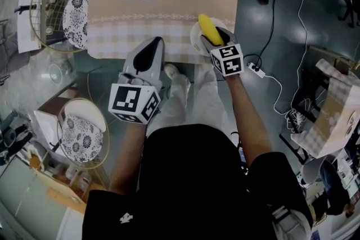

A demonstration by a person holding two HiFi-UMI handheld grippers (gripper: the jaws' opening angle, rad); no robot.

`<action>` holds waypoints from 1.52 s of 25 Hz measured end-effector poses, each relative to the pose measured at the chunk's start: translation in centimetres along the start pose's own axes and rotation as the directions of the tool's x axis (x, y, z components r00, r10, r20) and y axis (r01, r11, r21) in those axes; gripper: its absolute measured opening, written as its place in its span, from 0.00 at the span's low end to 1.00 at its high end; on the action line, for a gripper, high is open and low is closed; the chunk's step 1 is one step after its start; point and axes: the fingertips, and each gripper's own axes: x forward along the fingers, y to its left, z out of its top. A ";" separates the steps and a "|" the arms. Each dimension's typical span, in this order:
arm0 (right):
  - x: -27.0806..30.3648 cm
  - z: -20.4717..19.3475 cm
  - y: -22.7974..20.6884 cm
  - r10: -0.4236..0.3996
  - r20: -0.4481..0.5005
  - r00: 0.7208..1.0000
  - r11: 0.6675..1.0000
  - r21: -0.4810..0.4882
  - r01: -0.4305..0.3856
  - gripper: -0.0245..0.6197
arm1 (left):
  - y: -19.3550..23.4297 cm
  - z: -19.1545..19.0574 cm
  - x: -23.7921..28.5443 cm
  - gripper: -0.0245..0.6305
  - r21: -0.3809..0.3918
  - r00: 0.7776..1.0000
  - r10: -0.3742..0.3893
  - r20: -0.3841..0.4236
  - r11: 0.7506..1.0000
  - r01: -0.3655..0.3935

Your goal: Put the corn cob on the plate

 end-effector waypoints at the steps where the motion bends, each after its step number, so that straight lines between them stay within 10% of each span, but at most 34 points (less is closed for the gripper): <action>1: 0.0 -0.1 0.0 -0.001 -0.003 1.000 1.000 -0.003 0.001 0.44 | -0.2 0.0 0.0 0.05 -0.001 1.000 -0.003 0.001 1.000 0.003; 38: -1.6 2.5 0.4 -0.046 0.029 0.999 0.990 -0.133 0.049 0.45 | -1.1 0.8 -0.6 0.05 -0.063 0.999 -0.027 0.036 0.998 0.029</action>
